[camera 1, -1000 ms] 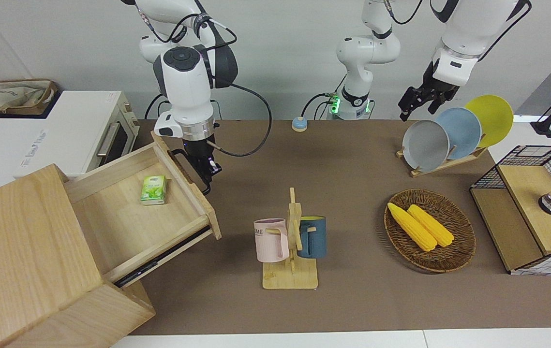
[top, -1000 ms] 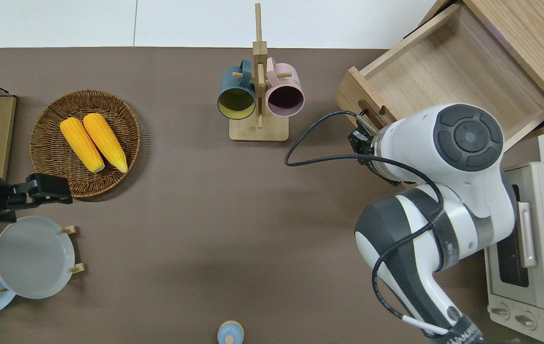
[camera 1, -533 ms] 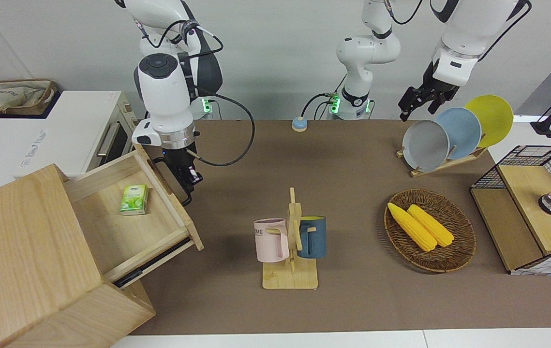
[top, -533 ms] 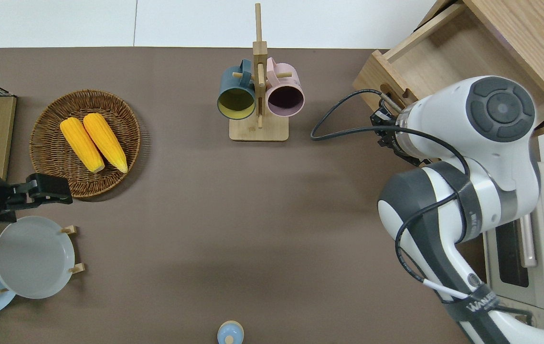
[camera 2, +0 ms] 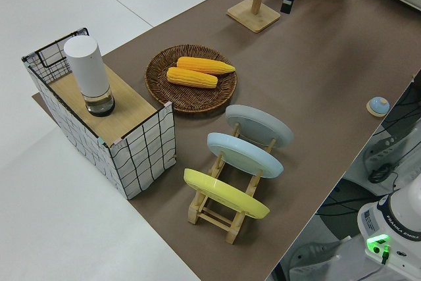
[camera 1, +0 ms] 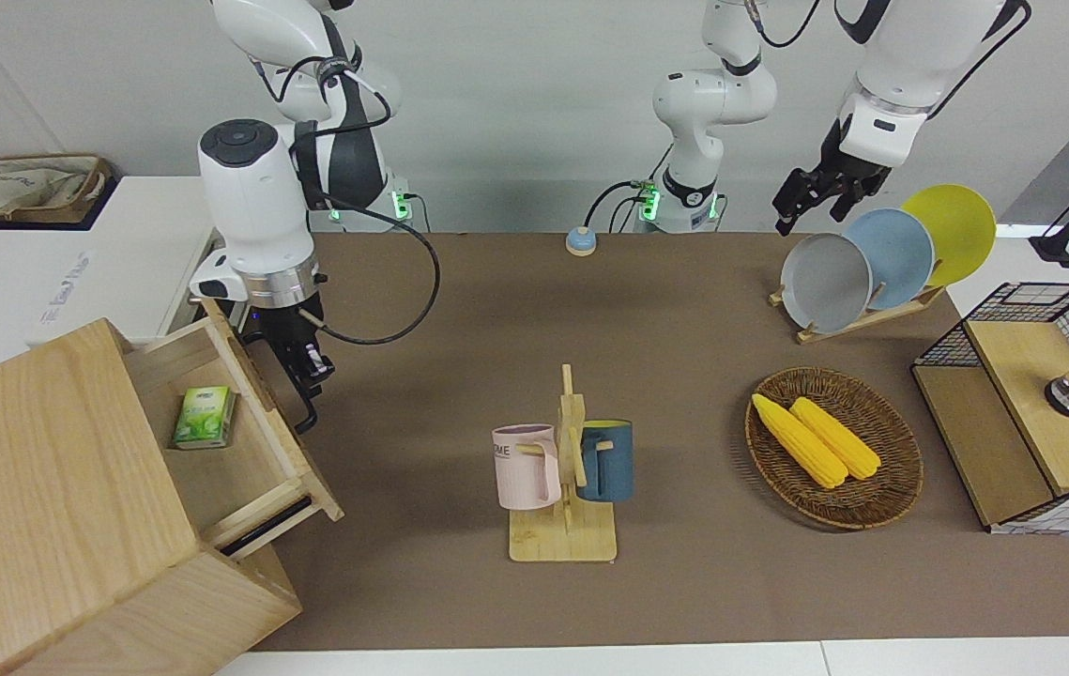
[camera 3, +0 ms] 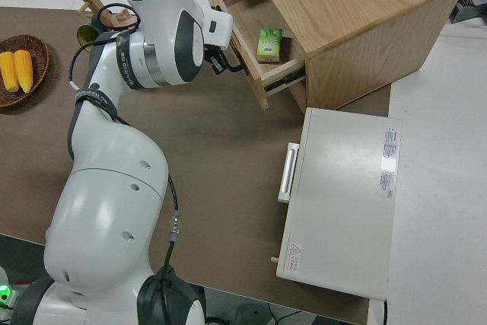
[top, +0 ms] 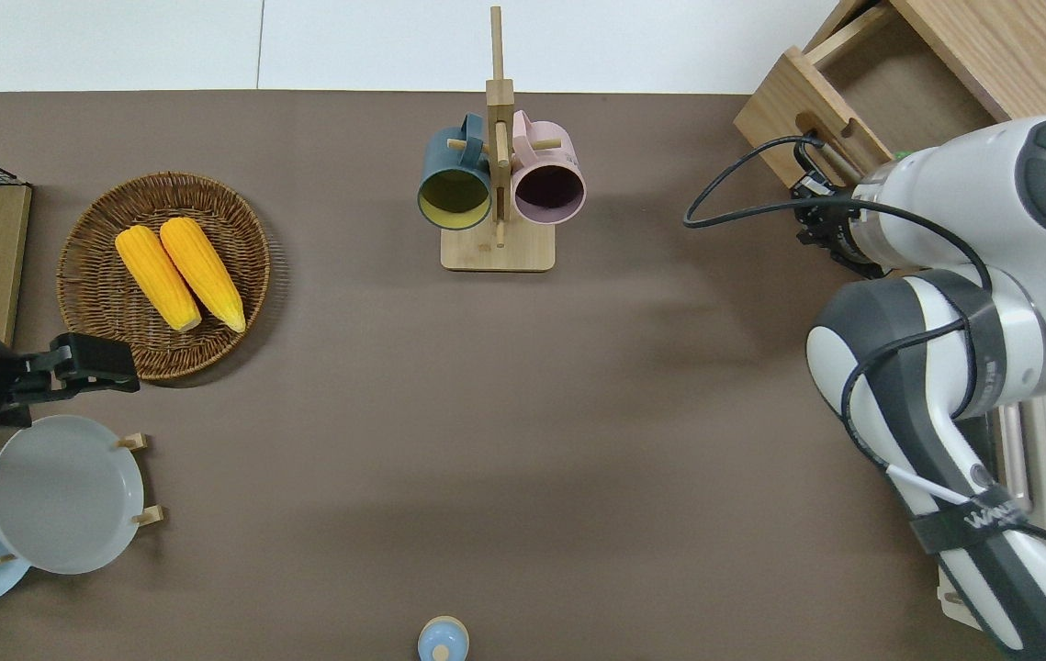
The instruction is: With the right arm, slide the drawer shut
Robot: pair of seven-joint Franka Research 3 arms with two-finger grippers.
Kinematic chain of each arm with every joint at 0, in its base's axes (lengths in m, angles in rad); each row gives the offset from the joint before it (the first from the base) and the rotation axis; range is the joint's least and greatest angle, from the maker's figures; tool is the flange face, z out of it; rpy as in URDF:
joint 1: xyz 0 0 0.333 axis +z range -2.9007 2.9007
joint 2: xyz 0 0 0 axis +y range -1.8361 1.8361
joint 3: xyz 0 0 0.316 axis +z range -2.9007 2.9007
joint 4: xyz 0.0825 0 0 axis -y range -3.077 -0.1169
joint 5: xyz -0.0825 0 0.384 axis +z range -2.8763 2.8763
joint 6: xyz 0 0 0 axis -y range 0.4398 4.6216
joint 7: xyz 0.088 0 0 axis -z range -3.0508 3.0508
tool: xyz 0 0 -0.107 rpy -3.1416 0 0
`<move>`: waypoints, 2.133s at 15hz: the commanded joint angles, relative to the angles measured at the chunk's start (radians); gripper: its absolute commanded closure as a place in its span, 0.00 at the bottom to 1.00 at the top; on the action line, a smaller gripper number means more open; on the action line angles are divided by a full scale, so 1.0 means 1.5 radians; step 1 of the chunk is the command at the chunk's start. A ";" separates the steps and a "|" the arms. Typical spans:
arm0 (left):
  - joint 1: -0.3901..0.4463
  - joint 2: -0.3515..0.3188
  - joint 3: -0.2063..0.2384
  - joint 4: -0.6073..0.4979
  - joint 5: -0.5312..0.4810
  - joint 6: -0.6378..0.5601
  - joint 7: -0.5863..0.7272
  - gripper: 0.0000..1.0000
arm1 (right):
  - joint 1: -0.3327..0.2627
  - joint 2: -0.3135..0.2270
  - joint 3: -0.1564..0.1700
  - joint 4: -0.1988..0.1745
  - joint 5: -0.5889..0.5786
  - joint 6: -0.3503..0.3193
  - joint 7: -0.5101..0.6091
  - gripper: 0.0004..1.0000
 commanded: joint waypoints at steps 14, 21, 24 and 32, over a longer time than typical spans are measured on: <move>-0.001 -0.006 0.003 0.002 -0.001 -0.010 0.006 0.01 | -0.049 0.063 -0.071 0.074 -0.010 0.085 -0.166 1.00; -0.001 -0.006 0.003 0.002 -0.001 -0.010 0.006 0.01 | -0.025 0.035 -0.056 0.064 -0.009 0.022 -0.125 1.00; -0.001 -0.006 0.003 0.002 -0.001 -0.010 0.006 0.01 | 0.000 0.000 -0.048 0.038 -0.004 -0.010 -0.139 1.00; -0.001 -0.006 0.003 0.002 -0.001 -0.010 0.006 0.01 | 0.042 -0.100 -0.043 0.011 -0.003 -0.210 -0.436 0.79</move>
